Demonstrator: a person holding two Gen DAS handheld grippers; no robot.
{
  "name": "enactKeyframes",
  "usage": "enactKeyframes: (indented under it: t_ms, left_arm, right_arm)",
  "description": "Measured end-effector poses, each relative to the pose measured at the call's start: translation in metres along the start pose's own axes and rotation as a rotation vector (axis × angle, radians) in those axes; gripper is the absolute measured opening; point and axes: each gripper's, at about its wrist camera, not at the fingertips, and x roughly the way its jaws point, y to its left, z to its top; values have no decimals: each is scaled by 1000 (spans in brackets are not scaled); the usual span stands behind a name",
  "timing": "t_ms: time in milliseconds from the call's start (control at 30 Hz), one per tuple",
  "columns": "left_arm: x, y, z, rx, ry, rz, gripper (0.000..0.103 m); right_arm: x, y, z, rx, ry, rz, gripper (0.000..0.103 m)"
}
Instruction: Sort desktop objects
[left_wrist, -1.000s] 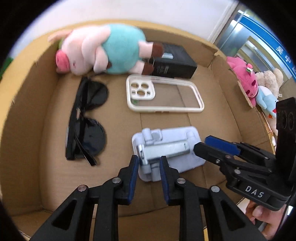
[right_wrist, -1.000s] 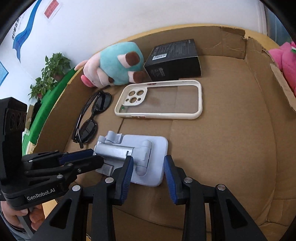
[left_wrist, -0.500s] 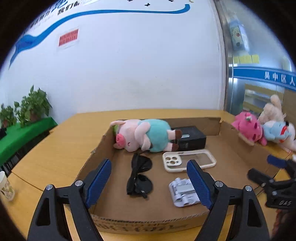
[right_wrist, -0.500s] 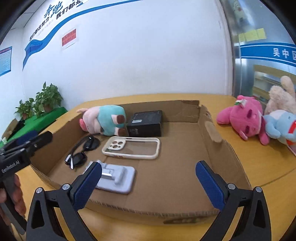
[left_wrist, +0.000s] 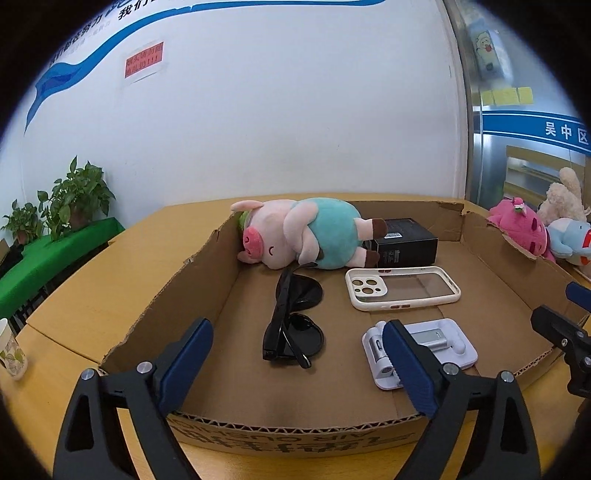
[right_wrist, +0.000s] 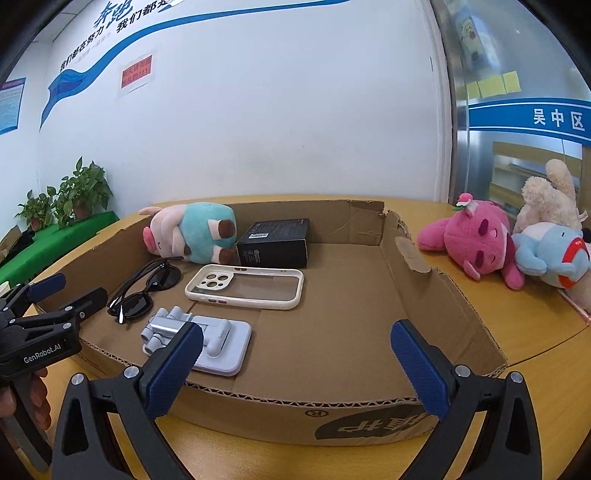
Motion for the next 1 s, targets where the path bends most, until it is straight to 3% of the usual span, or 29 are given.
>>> enactKeyframes:
  t_ms: [100, 1000]
  left_arm:
    - [1, -1, 0, 6, 5, -10, 101]
    - [0, -2, -1, 5, 5, -11, 102]
  right_arm:
    - [0, 1, 0, -2, 2, -6, 103]
    - [-1, 1, 0, -4, 1, -9, 103]
